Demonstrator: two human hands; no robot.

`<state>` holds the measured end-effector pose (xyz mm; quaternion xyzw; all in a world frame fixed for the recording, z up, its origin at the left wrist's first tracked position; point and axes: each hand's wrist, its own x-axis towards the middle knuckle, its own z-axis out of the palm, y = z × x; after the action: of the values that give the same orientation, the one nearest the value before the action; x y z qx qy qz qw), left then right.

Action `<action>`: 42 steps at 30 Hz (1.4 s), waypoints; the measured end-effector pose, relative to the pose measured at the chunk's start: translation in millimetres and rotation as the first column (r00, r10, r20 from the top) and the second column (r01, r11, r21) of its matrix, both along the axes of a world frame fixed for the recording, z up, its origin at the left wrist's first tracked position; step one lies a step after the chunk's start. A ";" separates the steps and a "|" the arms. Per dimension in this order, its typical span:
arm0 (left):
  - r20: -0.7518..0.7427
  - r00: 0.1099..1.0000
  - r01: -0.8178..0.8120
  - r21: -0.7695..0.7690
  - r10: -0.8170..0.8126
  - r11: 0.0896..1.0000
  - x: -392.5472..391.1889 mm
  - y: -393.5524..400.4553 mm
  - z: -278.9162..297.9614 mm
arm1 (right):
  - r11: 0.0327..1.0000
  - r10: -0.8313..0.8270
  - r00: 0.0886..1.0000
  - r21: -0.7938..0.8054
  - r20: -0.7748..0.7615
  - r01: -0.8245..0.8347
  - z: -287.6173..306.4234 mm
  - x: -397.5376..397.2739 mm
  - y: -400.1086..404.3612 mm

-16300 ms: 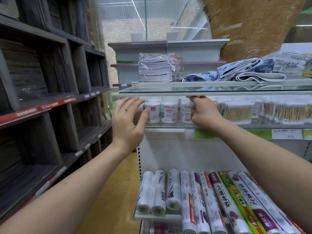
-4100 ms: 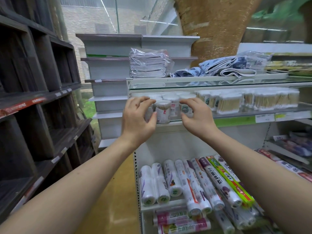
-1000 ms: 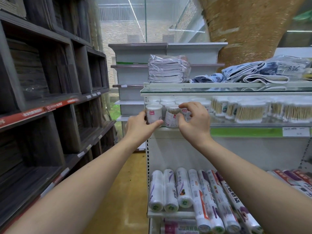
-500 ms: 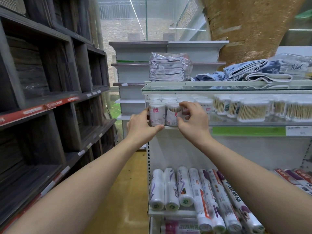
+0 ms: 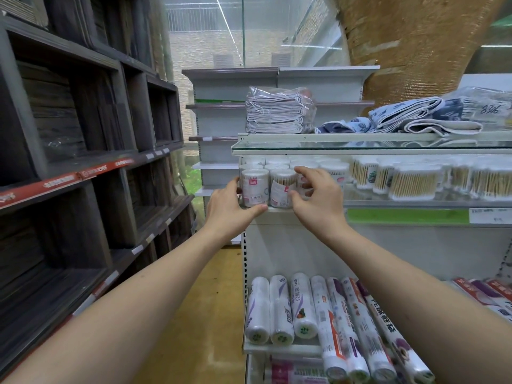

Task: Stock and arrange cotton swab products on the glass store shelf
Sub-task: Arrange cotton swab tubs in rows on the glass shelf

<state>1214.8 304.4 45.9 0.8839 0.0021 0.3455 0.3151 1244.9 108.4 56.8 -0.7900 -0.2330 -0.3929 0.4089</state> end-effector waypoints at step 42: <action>0.125 0.987 0.074 0.213 -0.102 0.974 32.0 -280.7 33.1 | 0.983 -0.184 0.949 -0.020 -0.256 0.185 12.9 29.5 -260.9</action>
<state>1246.8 23.7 79.0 0.8858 -0.0945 0.3886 0.2355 1274.4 -152.5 69.8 -0.8518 -0.1024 -0.3241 0.3987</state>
